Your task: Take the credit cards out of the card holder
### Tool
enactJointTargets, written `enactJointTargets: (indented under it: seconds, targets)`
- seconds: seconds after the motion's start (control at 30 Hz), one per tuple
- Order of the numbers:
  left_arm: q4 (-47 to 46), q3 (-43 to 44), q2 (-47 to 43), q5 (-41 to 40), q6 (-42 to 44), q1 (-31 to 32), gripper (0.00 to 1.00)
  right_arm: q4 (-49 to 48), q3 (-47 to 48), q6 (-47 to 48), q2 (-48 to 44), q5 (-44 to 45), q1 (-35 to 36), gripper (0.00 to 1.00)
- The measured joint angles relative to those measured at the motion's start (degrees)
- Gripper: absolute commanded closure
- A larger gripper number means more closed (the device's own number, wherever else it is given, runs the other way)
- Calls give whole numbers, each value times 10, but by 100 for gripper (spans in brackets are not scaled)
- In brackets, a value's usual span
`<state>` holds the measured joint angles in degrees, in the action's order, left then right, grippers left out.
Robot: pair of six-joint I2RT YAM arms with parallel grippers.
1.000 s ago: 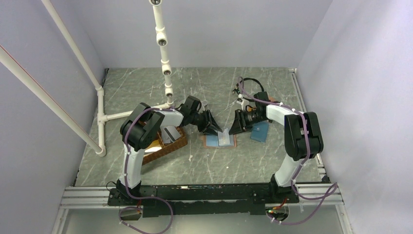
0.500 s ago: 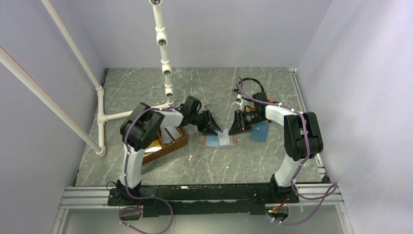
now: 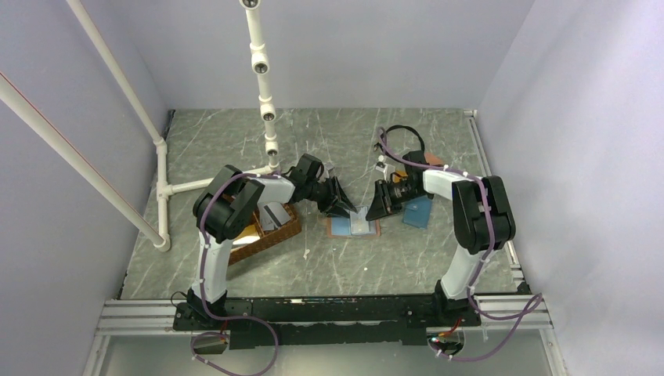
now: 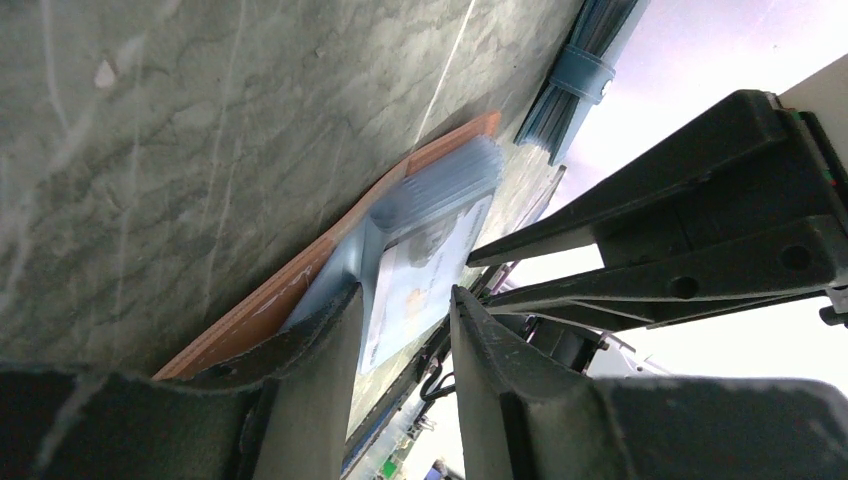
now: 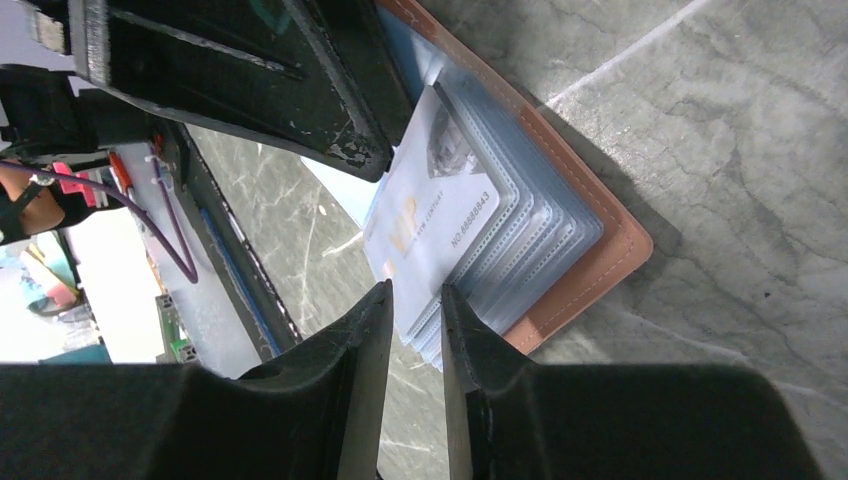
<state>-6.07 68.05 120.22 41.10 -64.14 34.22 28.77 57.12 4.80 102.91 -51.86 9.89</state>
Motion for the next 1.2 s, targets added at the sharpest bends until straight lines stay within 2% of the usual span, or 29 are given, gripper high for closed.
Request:
enactJointTargets:
  seconds: [0.53, 0.7, 0.93, 1.03, 1.13, 1.2]
  targets:
    - [-1, 0, 0, 0, 0, 0, 58, 2, 4, -25, 15, 4, 3, 67]
    - [-1, -1, 0, 0, -1, 1, 59, 8, 9, -33, 18, 5, 5, 60]
    - [-1, -2, 0, -1, -1, 1, 61, 14, 24, -35, 24, 9, 26, 64]
    - [0, -2, 0, -5, -1, 0, 62, 19, 30, -40, 29, 12, 32, 59]
    - [0, -2, 0, -6, -1, 0, 63, 20, 31, -51, 30, 14, 33, 59]
    - [1, -2, 0, -7, -1, 0, 63, 20, 31, -61, 30, 18, 33, 62]
